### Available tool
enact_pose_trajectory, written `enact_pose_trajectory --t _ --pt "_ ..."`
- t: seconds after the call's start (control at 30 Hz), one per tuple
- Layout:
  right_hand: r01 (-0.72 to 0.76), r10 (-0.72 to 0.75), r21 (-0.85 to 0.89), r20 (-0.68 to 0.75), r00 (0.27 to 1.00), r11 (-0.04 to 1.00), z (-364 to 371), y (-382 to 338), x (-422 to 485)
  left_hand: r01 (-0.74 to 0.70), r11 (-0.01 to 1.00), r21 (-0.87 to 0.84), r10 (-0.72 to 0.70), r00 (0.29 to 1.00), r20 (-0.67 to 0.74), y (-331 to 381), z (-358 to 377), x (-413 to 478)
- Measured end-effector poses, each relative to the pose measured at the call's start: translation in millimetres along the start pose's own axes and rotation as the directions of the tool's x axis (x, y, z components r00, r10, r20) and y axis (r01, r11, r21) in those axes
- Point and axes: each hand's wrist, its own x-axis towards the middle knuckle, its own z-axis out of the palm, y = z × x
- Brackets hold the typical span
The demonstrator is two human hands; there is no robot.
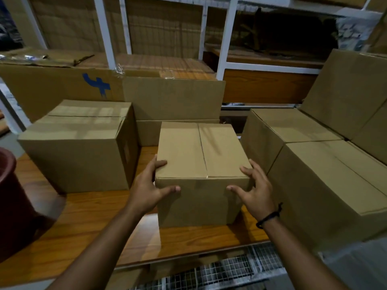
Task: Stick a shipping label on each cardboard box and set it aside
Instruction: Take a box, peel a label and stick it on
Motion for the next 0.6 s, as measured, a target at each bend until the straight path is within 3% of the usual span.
enact_pose_trajectory --t 0.13,0.27,0.37,0.43,0.6 --pt "-0.033 0.031 0.106 0.021 0.999 0.994 -11.1 2.1 13.7 -0.025 0.995 -0.095 0.025 1.0 0.005 6.7 -6.4 4.9" --pt "-0.288 0.238 0.22 0.231 0.944 0.932 -19.7 -14.0 58.5 0.129 0.969 -0.212 -0.133 0.991 -0.005 25.6 -13.0 36.9" --pt "-0.32 0.273 0.039 0.429 0.861 0.947 -19.3 -15.6 88.5 0.225 0.956 -0.189 -0.216 0.974 0.069 40.0 -12.8 62.0" --pt "-0.361 0.322 -0.01 0.477 0.818 0.932 -15.1 -15.6 97.5 0.296 0.938 -0.179 -0.277 0.953 0.125 46.5 -12.2 70.7" --pt "-0.318 0.293 -0.026 0.46 0.838 0.948 -12.9 -14.3 94.7 0.294 0.949 -0.117 -0.28 0.952 0.12 49.3 -10.6 68.4"
